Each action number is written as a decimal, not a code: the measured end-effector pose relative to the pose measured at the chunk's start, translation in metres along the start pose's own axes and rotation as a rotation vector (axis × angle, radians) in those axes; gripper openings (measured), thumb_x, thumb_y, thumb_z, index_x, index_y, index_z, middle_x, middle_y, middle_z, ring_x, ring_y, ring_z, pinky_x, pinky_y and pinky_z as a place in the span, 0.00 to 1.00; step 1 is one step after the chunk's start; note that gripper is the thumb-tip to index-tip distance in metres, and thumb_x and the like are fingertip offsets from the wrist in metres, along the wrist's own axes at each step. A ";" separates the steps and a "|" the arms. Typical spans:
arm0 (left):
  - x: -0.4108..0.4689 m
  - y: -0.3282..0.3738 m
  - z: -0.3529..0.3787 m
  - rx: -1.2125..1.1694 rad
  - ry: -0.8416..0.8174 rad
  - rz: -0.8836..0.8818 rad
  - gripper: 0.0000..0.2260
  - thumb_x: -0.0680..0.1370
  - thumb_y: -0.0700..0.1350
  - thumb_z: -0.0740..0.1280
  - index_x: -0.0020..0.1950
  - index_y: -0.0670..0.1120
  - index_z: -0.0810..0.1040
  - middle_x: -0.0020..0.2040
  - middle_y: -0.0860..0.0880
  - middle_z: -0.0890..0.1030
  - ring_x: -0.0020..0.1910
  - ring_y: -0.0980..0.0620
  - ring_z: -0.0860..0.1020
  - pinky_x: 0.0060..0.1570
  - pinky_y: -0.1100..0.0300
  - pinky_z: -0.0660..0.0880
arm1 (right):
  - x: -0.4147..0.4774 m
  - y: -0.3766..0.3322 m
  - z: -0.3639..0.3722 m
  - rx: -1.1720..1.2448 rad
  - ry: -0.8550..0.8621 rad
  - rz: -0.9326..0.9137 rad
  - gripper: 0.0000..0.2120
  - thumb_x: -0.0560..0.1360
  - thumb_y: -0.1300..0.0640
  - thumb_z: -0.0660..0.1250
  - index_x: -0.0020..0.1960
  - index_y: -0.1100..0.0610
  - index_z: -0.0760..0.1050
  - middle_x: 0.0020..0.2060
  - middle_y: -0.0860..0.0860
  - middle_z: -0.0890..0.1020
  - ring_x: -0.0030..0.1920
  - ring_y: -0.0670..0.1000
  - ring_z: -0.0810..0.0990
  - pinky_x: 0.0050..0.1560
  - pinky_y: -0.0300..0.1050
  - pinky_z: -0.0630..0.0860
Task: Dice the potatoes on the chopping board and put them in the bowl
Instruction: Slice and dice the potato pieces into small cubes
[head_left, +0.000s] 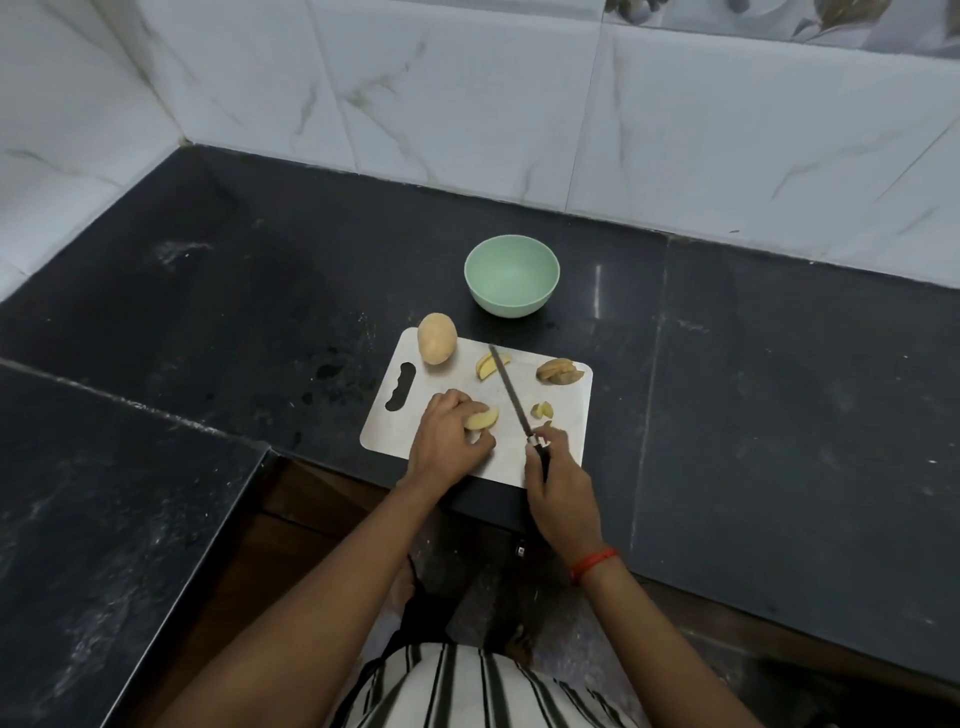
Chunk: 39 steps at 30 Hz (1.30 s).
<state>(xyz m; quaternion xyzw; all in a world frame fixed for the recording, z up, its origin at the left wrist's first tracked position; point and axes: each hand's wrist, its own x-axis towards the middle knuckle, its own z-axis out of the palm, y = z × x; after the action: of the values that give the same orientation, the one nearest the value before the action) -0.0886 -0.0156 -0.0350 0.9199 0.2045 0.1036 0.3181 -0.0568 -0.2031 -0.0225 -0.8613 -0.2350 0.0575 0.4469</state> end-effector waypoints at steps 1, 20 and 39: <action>-0.001 -0.002 -0.002 -0.021 -0.012 0.011 0.19 0.71 0.48 0.70 0.61 0.46 0.83 0.53 0.52 0.76 0.56 0.51 0.71 0.58 0.56 0.73 | -0.001 0.001 0.002 -0.051 -0.036 -0.024 0.06 0.84 0.51 0.58 0.60 0.48 0.68 0.43 0.48 0.81 0.41 0.52 0.80 0.39 0.52 0.77; -0.011 -0.015 0.005 -0.110 0.147 0.015 0.09 0.75 0.50 0.75 0.51 0.46 0.83 0.47 0.53 0.79 0.51 0.53 0.74 0.50 0.57 0.74 | -0.006 -0.009 0.022 -0.380 -0.195 -0.021 0.04 0.85 0.52 0.52 0.52 0.49 0.62 0.41 0.51 0.76 0.36 0.58 0.77 0.36 0.58 0.78; -0.009 -0.020 0.007 -0.080 0.132 0.043 0.11 0.77 0.50 0.73 0.54 0.44 0.84 0.50 0.51 0.80 0.53 0.53 0.74 0.50 0.60 0.73 | -0.012 -0.013 0.010 -0.543 -0.311 -0.033 0.03 0.84 0.55 0.54 0.57 0.51 0.61 0.44 0.52 0.76 0.37 0.61 0.78 0.37 0.56 0.79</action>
<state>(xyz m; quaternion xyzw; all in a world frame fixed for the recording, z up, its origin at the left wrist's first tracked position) -0.1011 -0.0090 -0.0535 0.9018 0.2008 0.1790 0.3383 -0.0750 -0.1944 -0.0198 -0.9261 -0.3212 0.1163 0.1601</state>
